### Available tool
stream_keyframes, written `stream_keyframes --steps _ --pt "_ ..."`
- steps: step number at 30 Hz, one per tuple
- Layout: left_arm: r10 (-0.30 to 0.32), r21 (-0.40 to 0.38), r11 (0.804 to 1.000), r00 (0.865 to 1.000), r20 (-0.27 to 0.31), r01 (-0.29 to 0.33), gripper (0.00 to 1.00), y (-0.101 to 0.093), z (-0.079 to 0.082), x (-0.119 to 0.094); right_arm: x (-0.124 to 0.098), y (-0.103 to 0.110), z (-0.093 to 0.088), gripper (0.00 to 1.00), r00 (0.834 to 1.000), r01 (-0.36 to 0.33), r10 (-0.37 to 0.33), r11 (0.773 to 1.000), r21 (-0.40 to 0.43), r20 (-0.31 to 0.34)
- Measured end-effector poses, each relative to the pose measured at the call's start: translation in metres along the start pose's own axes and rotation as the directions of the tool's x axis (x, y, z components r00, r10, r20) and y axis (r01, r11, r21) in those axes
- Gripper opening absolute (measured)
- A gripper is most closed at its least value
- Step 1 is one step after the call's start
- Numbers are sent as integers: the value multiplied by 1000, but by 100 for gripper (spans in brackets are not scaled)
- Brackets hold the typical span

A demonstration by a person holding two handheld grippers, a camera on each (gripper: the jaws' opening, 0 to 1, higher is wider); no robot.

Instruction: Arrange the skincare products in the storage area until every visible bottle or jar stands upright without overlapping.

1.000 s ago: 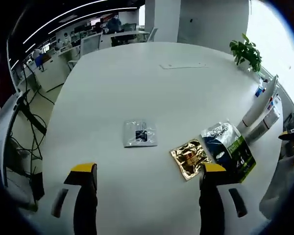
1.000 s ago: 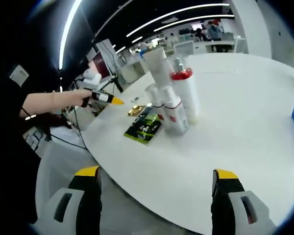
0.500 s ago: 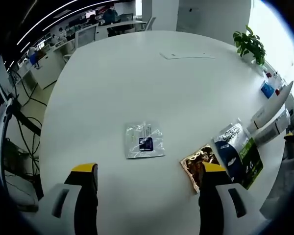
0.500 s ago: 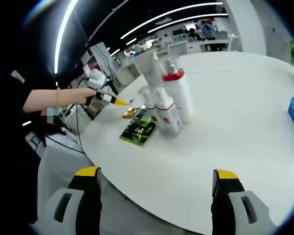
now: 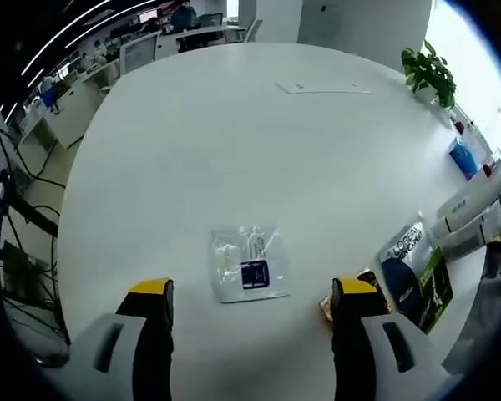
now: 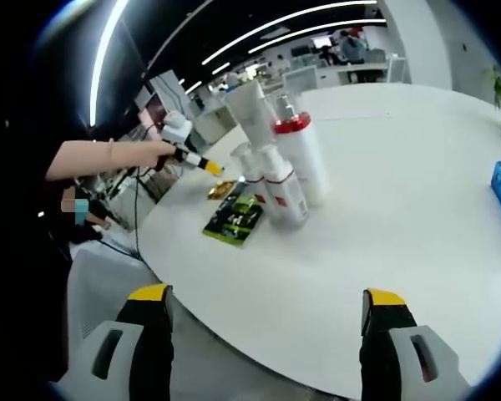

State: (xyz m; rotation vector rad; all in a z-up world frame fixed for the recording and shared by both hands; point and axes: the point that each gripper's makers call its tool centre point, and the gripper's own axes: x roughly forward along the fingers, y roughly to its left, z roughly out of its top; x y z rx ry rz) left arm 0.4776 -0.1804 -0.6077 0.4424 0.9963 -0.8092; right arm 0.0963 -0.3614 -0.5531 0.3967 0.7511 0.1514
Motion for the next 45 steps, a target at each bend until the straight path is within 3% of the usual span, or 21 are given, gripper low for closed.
stream_keyframes --steps 7,13,20,25,32,36,45 --pt "-1 12 1000 1000 -27 1 64 -1 5 9 0 -1 -1 98 1000 3 -3 1000 7 -5" --pt "56 10 998 996 -73 -56 60 10 6 16 1 -3 -2 98 1000 6 -5 1000 14 -11" --pt "57 1 998 993 -103 -58 57 10 11 20 2 -3 -2 98 1000 6 -5 1000 19 -13" --pt "25 -28 999 991 -132 -29 52 5 11 22 1 -4 -2 98 1000 8 -7 1000 20 -12" --pt "37 -22 999 990 -134 -40 48 5 12 19 1 -5 -2 98 1000 9 -9 1000 24 -8" --pt "34 -9 999 991 -126 -36 35 2 12 17 1 -5 -1 98 1000 10 -9 1000 26 -6" --pt "32 8 999 991 -126 -31 34 -1 11 13 1 -5 -1 98 1000 11 -11 1000 27 -3"
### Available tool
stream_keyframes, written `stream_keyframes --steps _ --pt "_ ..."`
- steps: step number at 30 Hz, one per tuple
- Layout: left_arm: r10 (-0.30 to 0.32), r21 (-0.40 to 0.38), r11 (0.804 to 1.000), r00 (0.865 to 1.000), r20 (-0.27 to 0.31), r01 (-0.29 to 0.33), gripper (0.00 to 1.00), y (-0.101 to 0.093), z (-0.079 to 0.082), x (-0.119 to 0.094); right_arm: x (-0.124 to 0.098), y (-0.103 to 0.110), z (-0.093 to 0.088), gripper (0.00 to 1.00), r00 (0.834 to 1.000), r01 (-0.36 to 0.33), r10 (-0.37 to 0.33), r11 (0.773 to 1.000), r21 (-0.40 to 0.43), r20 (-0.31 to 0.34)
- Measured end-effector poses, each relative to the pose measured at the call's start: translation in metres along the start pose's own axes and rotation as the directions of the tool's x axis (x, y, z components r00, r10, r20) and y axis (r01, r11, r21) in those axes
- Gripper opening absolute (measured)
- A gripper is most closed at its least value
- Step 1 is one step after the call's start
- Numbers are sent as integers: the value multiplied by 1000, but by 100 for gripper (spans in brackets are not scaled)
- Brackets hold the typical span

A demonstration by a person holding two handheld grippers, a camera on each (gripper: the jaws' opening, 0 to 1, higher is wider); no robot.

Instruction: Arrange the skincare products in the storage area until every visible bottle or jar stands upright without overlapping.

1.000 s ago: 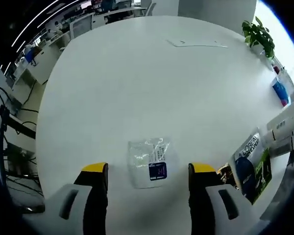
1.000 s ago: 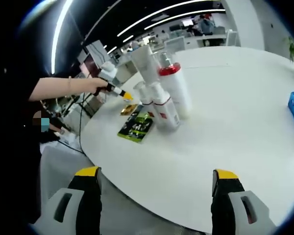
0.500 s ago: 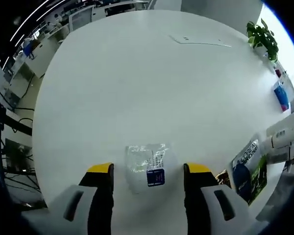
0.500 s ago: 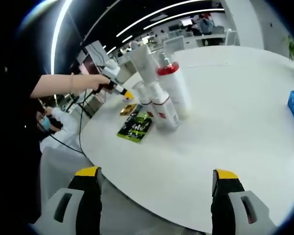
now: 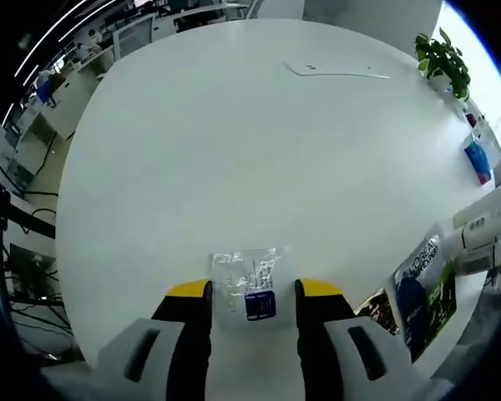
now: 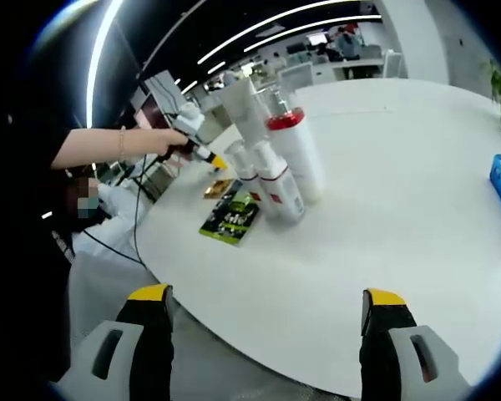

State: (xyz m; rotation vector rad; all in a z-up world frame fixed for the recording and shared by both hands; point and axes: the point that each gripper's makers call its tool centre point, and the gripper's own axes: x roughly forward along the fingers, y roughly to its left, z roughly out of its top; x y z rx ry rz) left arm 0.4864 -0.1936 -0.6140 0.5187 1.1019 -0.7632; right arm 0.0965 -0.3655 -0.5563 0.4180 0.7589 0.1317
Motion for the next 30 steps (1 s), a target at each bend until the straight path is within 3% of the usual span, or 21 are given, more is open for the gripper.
stream_keyframes --steps 17,30 --pt "-6 143 990 999 31 2 33 5 11 -23 0 4 1 98 1000 -10 10 1000 -17 1" --pt "-1 280 960 1000 23 -6 33 -3 3 -51 0 8 1 98 1000 -26 26 999 -40 -1"
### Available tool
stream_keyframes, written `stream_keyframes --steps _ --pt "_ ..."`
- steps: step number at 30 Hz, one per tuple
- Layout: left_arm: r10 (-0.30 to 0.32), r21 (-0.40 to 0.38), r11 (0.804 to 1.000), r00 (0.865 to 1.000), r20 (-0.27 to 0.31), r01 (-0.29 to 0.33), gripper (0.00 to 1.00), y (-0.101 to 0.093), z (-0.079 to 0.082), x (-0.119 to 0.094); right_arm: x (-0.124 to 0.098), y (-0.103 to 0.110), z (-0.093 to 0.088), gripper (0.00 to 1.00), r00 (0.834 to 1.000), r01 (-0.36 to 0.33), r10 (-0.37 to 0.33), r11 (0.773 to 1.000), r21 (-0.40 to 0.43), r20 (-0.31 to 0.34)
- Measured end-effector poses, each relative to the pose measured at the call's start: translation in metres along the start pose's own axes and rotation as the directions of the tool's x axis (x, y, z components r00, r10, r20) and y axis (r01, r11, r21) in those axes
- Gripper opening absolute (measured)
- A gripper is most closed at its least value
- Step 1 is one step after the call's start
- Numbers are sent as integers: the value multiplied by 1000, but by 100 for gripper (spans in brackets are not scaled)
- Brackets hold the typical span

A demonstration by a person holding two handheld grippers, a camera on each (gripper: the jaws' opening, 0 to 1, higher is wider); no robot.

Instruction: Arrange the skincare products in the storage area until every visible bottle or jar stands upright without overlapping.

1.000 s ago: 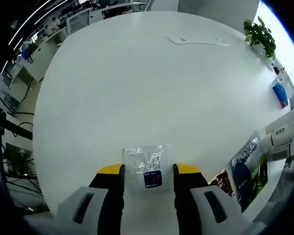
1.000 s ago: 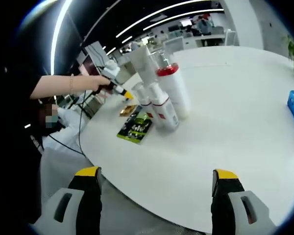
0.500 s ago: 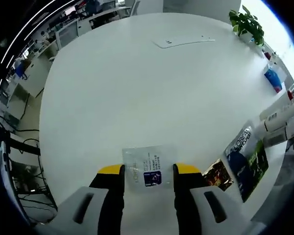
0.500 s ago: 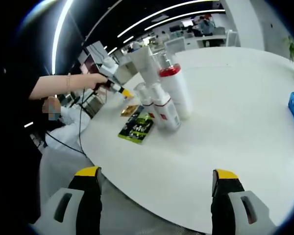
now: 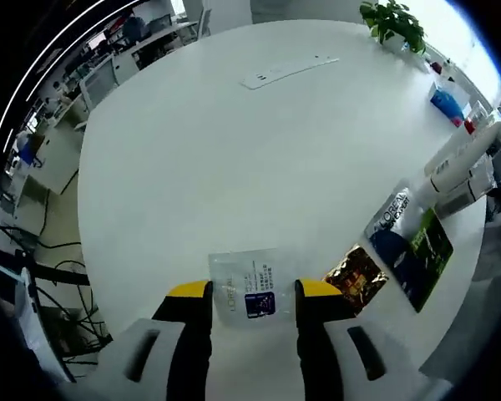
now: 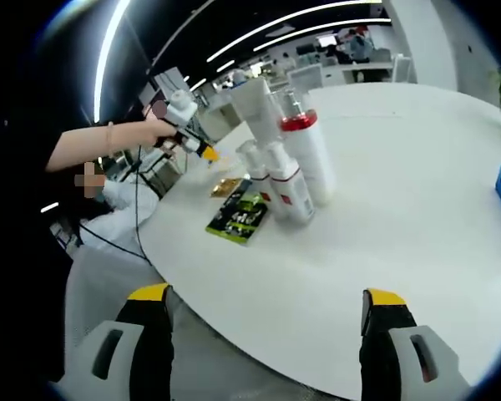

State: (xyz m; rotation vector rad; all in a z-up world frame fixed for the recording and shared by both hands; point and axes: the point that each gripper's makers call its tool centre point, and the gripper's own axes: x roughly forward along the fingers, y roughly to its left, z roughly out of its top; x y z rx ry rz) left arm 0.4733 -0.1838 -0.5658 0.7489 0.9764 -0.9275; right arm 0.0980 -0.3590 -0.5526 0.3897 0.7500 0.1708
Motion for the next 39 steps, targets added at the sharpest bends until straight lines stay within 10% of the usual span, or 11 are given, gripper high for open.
stream_keyframes --steps 27,39 --pt "-66 204 977 998 -3 66 33 -38 -10 -35 0 9 0 98 999 -37 37 998 -53 -5" --pt "-117 350 929 993 -28 119 33 -75 -22 -50 -1 15 -1 98 999 -48 47 996 -74 -7"
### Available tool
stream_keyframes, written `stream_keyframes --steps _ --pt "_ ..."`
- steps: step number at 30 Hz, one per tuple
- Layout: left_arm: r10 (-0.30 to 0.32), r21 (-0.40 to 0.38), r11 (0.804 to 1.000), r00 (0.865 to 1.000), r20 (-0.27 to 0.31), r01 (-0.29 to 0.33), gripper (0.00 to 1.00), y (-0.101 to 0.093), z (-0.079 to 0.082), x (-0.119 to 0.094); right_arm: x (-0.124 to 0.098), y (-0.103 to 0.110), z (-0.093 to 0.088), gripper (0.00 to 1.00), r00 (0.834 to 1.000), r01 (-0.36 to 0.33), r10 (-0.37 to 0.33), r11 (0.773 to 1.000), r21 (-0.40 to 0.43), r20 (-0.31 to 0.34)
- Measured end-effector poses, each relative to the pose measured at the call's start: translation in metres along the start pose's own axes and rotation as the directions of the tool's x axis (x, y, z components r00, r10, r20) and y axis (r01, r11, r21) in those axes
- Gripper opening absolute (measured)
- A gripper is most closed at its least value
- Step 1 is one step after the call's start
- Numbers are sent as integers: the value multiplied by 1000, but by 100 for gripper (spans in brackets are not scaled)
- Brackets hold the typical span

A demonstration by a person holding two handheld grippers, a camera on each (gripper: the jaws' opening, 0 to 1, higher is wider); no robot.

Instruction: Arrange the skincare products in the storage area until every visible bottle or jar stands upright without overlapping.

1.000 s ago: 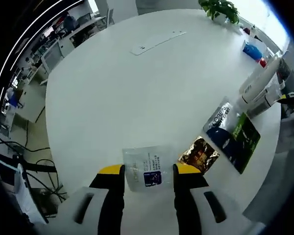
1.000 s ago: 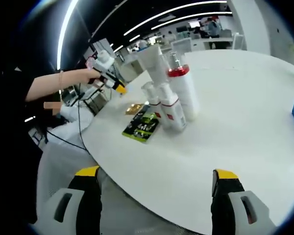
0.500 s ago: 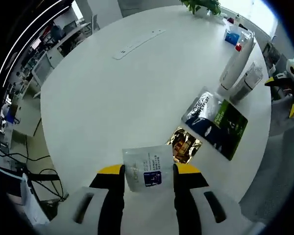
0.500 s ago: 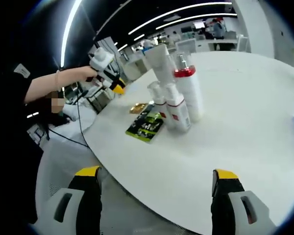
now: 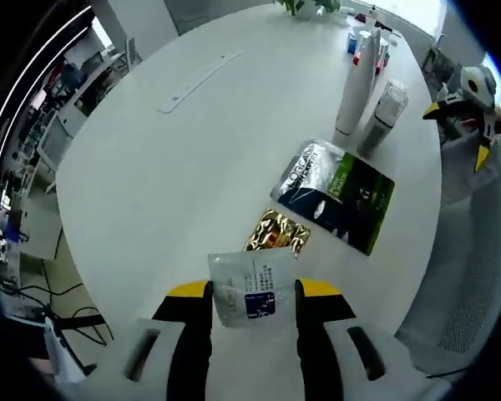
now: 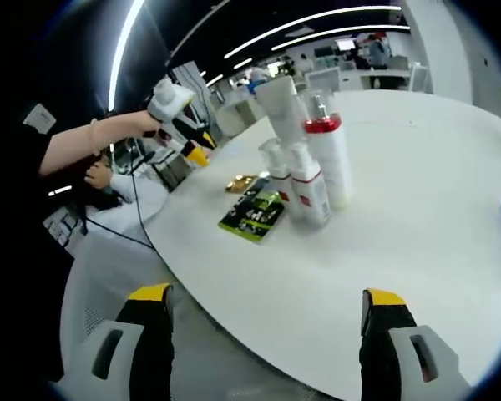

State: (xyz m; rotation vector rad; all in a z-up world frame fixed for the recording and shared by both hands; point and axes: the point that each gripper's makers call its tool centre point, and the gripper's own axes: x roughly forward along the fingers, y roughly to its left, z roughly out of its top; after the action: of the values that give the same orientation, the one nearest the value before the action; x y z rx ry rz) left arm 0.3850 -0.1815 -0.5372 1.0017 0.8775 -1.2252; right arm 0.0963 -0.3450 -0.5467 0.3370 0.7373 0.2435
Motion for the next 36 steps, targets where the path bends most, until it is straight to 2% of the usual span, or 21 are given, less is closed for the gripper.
stream_keyframes --steps 10,16,19,21,26,33,36 --pt "-66 94 993 997 -28 68 33 -30 -3 6 -1 1 0 98 1000 -1 1 1000 -7 5" --pt "-94 148 984 995 -39 99 33 -34 -6 15 -1 2 -1 98 1000 -1 1 1000 -9 5" --pt "-125 193 972 991 -43 131 33 -48 -4 15 -2 4 -2 98 1000 1 -1 1000 -8 4" --pt "-138 213 966 989 -53 146 33 -48 -6 18 -1 2 -2 98 1000 1 -1 1000 -7 4" --pt "-159 267 948 984 -77 174 33 -65 -8 23 -1 3 -3 98 1000 0 0 1000 -10 -3" --pt "-186 331 920 978 -99 209 33 -76 -11 33 -1 2 -4 98 1000 6 -6 1000 -6 -1" --pt "-187 344 914 977 -107 213 33 -75 -13 38 -1 3 -5 98 1000 9 -9 1000 -6 -3"
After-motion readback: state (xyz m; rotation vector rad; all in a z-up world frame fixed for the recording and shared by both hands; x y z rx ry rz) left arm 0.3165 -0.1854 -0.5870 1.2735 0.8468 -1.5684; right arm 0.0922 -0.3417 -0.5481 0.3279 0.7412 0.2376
